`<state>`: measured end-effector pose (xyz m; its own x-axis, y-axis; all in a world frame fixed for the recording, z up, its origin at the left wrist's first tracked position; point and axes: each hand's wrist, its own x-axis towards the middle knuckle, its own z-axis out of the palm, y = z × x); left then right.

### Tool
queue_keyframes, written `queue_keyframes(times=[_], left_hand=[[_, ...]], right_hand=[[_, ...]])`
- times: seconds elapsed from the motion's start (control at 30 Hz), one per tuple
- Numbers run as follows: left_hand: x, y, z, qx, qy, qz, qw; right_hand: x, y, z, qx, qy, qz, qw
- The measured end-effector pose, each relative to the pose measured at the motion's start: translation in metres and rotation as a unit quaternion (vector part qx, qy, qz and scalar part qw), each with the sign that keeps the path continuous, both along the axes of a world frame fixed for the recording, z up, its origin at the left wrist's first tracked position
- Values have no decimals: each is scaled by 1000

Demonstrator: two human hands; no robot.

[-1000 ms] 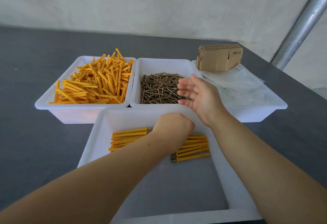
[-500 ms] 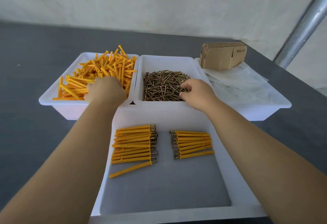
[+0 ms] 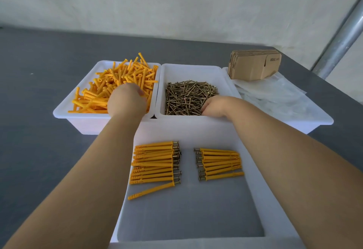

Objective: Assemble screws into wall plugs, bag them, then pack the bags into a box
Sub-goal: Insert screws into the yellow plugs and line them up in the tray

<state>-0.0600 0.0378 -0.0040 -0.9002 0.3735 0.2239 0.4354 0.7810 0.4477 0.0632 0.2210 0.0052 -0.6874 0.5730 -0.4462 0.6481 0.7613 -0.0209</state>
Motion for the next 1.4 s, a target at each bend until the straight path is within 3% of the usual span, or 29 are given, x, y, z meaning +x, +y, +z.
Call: queue_keyframes(times=[0.17, 0.27, 0.33, 0.4, 0.47, 0.57, 0.7, 0.83, 0.9, 1.07, 1.3, 1.4], left_hand=[[10, 7, 0, 181, 132, -93, 970], [19, 8, 5, 260, 198, -167, 930], [28, 9, 10, 295, 235, -196, 905], [37, 11, 14, 324, 240, -201, 893], [46, 12, 16, 344, 204, -219, 890], [65, 17, 14, 325, 123, -287, 893], [84, 23, 7, 269, -38, -402, 874], [85, 25, 1, 215, -211, -396, 868], [84, 24, -1, 213, -256, -389, 859], [80, 22, -2, 223, -345, -373, 832], [81, 21, 0, 207, -352, -379, 830], [82, 21, 3, 237, -344, -391, 820]], right_hand=[[-9, 3, -17, 20, 41, -34, 998], [-8, 7, -21, -23, 147, -88, 985], [0, 2, -17, -99, 257, -147, 950], [11, -2, -19, -76, 378, -140, 912], [18, -1, -18, -41, 489, -141, 860], [33, -7, -5, -163, 583, -176, 776], [56, -18, 6, -348, 614, -199, 679], [66, -26, -4, -440, 641, -228, 586], [67, -29, -8, -436, 646, -229, 583], [66, -32, -14, -380, 650, -184, 633], [69, -33, -17, -331, 637, -117, 687], [69, -36, -17, -311, 643, -116, 690]])
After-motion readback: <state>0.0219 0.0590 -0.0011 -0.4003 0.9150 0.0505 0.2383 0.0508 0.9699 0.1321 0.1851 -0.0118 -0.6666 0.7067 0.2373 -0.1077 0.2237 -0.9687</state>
